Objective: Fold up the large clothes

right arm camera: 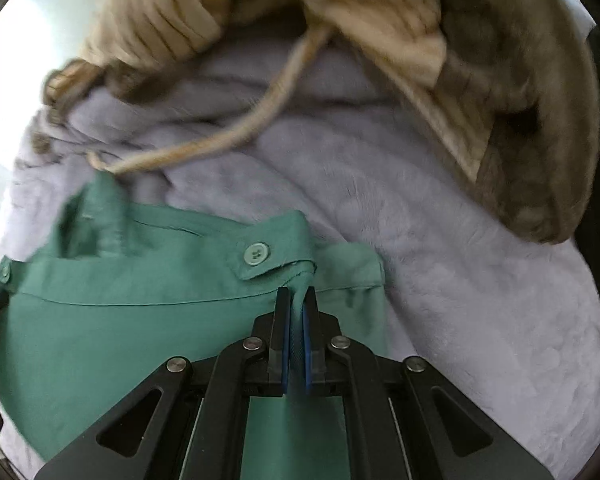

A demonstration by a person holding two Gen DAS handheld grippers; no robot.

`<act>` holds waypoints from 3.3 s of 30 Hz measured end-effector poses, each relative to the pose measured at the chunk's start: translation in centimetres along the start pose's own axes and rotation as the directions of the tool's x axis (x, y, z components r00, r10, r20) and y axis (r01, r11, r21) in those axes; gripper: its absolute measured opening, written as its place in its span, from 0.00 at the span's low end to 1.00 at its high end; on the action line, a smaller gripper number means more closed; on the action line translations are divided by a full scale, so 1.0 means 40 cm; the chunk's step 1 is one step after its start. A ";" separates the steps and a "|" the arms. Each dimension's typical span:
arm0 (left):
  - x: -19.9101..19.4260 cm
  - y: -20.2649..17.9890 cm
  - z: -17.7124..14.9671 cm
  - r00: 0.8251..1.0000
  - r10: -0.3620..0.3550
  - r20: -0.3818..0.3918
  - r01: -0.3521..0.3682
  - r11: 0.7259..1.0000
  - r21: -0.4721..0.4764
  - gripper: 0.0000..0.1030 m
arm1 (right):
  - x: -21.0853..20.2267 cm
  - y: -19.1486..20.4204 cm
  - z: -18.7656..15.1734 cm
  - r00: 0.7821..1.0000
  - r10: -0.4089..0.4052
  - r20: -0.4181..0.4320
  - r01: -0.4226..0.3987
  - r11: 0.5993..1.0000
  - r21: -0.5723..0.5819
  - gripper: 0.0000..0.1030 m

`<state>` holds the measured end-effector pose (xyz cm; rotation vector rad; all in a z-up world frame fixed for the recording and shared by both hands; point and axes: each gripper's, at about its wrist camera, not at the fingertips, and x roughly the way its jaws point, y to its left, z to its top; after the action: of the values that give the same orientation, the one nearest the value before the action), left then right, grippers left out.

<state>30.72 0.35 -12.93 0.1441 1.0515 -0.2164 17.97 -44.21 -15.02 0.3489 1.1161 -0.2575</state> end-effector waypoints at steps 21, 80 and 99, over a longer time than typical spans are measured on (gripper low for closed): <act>-0.173 0.067 -0.216 0.998 0.008 -0.056 -0.008 1.000 0.012 0.69 | -0.186 0.027 -0.282 0.992 0.104 -0.065 -0.104 0.995 0.003 0.20; -0.120 0.242 -0.428 0.955 -0.211 -0.208 0.198 0.977 -0.085 0.08 | -0.053 0.604 -0.559 0.604 0.670 -0.432 -0.569 0.742 0.355 0.18; -0.199 0.354 -0.519 0.975 -0.146 -0.167 0.090 0.950 -0.300 0.08 | 0.040 1.017 -0.422 0.705 0.534 -0.467 -0.611 0.791 -0.018 0.18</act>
<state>12.88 19.50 -15.93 -0.1694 1.2695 -0.1557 19.83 -0.23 -17.27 0.6049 1.4031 0.5093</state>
